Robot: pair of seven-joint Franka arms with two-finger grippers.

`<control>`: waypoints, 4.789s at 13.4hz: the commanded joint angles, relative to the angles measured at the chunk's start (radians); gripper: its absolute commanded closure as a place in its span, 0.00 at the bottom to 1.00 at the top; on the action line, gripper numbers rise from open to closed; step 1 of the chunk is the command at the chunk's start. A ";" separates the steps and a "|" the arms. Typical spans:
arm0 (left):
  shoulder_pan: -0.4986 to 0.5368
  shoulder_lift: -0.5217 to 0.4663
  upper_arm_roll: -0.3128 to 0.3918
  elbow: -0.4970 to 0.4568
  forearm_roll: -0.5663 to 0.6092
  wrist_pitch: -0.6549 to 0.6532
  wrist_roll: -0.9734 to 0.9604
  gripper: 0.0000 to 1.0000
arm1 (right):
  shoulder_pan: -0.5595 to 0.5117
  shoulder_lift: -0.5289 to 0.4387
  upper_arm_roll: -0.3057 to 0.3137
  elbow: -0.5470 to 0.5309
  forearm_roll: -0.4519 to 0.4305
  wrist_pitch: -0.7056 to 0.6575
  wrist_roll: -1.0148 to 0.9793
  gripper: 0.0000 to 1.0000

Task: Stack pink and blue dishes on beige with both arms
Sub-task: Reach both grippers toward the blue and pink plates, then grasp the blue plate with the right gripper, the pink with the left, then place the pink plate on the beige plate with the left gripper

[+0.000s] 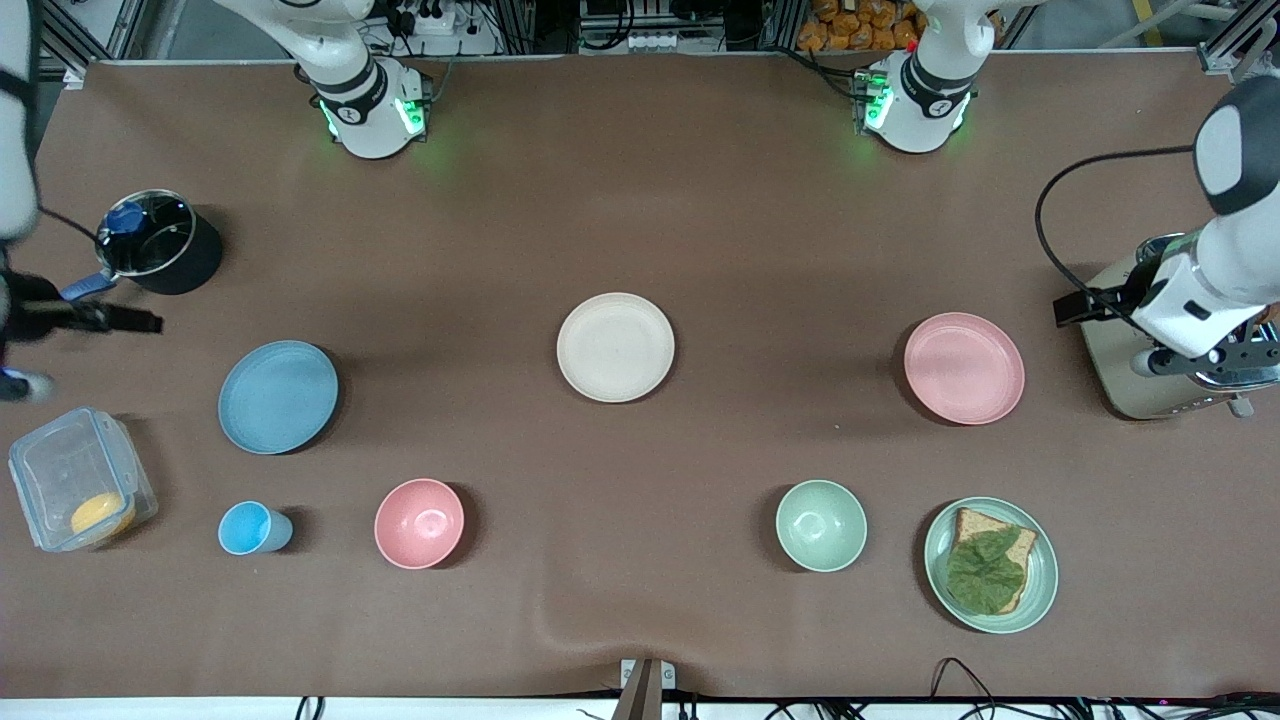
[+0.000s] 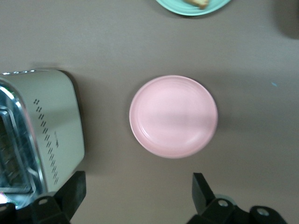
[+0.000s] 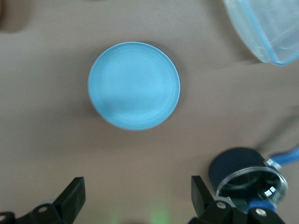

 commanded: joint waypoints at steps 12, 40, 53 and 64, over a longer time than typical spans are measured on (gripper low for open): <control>0.155 0.306 -0.011 -0.193 0.013 0.424 0.075 0.06 | -0.127 0.222 0.014 -0.263 -0.025 0.525 -0.038 0.00; 0.151 0.118 -0.279 -0.101 -0.115 0.125 0.044 1.00 | -0.151 0.257 0.015 -0.274 -0.019 0.568 -0.139 1.00; -0.222 0.340 -0.569 -0.079 -0.116 0.415 -0.925 1.00 | -0.151 0.165 0.053 -0.094 0.053 0.211 -0.293 1.00; -0.323 0.539 -0.529 -0.009 -0.027 0.599 -0.995 1.00 | 0.092 0.041 0.100 -0.238 0.341 0.103 -0.167 1.00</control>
